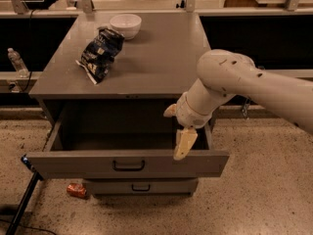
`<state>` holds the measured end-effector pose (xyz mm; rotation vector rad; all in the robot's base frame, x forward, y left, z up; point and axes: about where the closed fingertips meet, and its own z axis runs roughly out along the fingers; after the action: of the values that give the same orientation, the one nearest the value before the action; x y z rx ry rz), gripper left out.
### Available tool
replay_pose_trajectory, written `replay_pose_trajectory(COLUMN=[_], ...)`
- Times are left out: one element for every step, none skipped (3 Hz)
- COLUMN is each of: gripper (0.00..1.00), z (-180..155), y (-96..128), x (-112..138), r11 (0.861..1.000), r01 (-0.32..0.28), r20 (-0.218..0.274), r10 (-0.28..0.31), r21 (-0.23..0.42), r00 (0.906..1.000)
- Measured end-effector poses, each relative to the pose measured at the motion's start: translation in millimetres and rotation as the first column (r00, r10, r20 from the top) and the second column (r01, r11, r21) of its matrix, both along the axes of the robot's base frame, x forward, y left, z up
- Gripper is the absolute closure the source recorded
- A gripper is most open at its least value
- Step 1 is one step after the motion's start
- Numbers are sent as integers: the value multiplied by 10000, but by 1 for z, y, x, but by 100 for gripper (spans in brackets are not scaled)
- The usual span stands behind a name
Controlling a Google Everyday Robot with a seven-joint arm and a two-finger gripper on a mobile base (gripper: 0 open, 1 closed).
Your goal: Open top drawer
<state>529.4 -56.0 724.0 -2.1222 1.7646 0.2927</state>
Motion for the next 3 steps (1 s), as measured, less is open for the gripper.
replay_pose_trajectory(gripper=[53, 76, 98], z=[7, 13, -1], y=[0, -2, -1], x=[12, 16, 19], r11=[10000, 9998, 9997], r01=[46, 139, 149], r20=[112, 203, 206], r10=[-46, -136, -145], r21=[-66, -118, -188], r00=[9999, 9997, 9997])
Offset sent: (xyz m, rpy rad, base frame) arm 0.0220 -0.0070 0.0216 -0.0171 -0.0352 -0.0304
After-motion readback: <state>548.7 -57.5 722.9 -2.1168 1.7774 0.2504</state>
